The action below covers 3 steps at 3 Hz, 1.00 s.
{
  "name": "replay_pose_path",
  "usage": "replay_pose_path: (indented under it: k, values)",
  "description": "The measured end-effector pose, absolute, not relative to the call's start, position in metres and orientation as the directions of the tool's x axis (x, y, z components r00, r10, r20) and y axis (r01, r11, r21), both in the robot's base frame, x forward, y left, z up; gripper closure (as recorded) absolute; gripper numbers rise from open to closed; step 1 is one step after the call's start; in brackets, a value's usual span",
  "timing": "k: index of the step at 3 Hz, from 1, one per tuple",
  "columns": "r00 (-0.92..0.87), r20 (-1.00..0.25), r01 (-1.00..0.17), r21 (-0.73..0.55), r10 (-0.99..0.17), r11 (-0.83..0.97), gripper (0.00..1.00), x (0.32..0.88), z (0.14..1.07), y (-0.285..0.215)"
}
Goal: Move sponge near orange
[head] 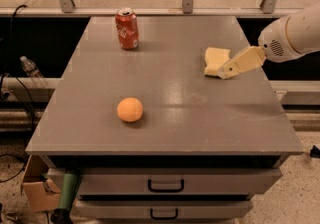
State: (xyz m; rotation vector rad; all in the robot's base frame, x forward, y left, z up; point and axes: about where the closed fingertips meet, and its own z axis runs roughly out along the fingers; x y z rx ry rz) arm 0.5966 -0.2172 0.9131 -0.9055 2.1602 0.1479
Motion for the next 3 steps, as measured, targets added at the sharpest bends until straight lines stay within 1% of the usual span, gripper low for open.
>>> replay_pose_path:
  k: [1,3]
  values:
    - [-0.481,-0.7,-0.63,-0.143,-0.528,0.764,0.0,0.616,0.882,-0.222]
    - [-0.495,-0.693,-0.637,-0.119,-0.524,0.761,0.0,0.623,0.865,-0.219]
